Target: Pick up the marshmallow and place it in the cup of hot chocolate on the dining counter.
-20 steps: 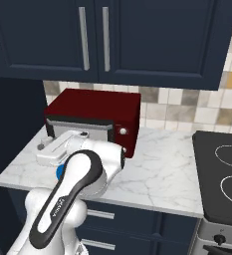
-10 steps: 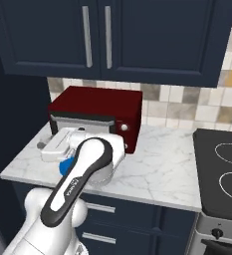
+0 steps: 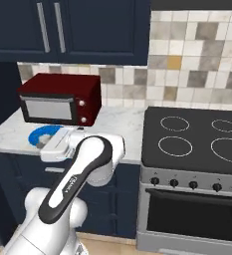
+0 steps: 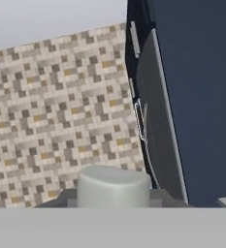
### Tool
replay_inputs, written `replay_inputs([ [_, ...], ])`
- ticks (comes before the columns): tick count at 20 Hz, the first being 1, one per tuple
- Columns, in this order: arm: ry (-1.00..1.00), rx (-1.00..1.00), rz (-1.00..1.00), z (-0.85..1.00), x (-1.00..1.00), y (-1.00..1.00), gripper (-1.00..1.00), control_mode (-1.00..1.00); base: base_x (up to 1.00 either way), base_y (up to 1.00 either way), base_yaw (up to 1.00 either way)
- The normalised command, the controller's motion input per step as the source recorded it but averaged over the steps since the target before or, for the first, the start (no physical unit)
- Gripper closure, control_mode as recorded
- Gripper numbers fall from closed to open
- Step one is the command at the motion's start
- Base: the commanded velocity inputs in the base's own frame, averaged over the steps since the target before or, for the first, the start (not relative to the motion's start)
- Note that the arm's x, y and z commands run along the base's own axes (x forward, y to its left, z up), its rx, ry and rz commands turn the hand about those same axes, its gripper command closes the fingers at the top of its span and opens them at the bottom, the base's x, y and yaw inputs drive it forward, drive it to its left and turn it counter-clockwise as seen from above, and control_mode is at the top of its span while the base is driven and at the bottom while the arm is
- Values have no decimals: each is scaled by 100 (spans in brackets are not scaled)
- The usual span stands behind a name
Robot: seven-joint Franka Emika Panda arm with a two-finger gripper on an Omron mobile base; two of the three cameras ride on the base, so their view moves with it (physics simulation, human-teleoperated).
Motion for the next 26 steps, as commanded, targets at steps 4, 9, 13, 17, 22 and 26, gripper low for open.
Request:
replay_inputs([
  [4,0,0,0,0,0,0,100,100,-9,-97,-42],
  [9,0,0,0,0,0,0,100,100,10,-48,-68],
  [13,0,0,0,0,0,0,100,100,18,-46,-71],
  [17,0,0,0,0,0,0,100,100,23,-68,-63],
  [22,0,0,0,0,0,0,100,100,21,-72,-64],
  [26,0,0,0,0,0,0,100,100,17,-63,-69],
])
